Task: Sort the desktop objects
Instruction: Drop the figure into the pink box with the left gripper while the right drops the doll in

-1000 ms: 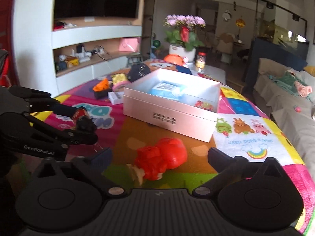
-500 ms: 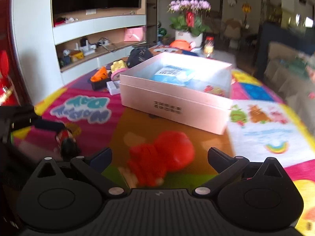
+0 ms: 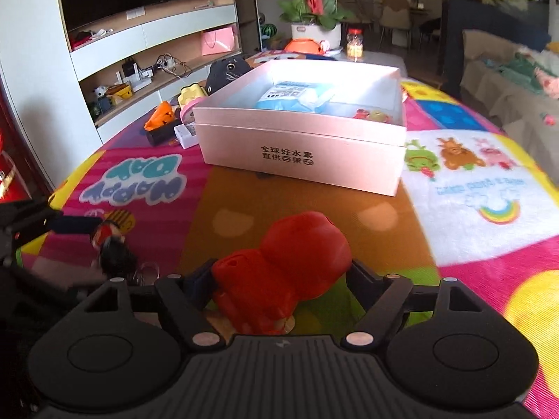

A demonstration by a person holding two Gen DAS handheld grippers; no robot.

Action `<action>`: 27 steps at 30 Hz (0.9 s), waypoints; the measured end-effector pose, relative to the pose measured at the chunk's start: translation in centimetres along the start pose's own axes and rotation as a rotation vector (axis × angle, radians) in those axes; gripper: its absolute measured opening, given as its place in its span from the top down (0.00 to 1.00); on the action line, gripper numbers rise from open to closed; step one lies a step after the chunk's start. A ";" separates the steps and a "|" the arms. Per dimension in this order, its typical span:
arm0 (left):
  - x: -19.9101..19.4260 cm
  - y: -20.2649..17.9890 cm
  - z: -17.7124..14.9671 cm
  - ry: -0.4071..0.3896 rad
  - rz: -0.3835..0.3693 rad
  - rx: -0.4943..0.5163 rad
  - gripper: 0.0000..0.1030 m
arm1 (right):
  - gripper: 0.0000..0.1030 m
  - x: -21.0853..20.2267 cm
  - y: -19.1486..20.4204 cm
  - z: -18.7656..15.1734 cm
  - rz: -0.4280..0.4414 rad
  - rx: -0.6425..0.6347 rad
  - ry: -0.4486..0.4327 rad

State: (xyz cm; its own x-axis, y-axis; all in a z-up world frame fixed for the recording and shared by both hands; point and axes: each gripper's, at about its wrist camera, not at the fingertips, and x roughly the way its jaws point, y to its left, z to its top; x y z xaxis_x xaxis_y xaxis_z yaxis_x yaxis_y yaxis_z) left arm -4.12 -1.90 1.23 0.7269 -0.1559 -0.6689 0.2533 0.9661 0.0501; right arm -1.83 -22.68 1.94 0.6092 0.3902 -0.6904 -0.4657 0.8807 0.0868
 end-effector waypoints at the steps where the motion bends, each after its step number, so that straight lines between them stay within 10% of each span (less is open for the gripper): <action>1: 0.0 0.0 0.0 0.001 0.000 -0.003 0.16 | 0.24 -0.6 0.0 -0.2 0.005 0.000 -0.007; 6: -0.4 -0.7 0.6 -0.017 0.000 0.023 0.32 | 0.24 -4.4 -0.2 -0.1 0.009 0.004 -0.080; 17: -1.4 -1.3 12.7 -0.392 0.080 0.146 0.29 | 0.24 -12.7 -1.6 5.9 -0.095 -0.065 -0.408; 19: 0.7 -0.8 14.2 -0.366 0.096 0.120 0.11 | 0.24 -12.5 -1.9 7.3 -0.096 -0.066 -0.421; 27: 3.8 3.7 8.0 -0.203 0.057 -0.021 0.07 | 0.24 -6.9 -3.6 13.1 -0.091 -0.055 -0.354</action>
State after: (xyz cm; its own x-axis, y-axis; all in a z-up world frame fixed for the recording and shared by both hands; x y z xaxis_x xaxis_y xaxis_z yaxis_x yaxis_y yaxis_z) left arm 4.64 -0.53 4.81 0.8539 -0.1375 -0.5020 0.1965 0.9783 0.0662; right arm 4.09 -25.06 15.83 0.8297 0.3878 -0.4015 -0.4269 0.9043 -0.0087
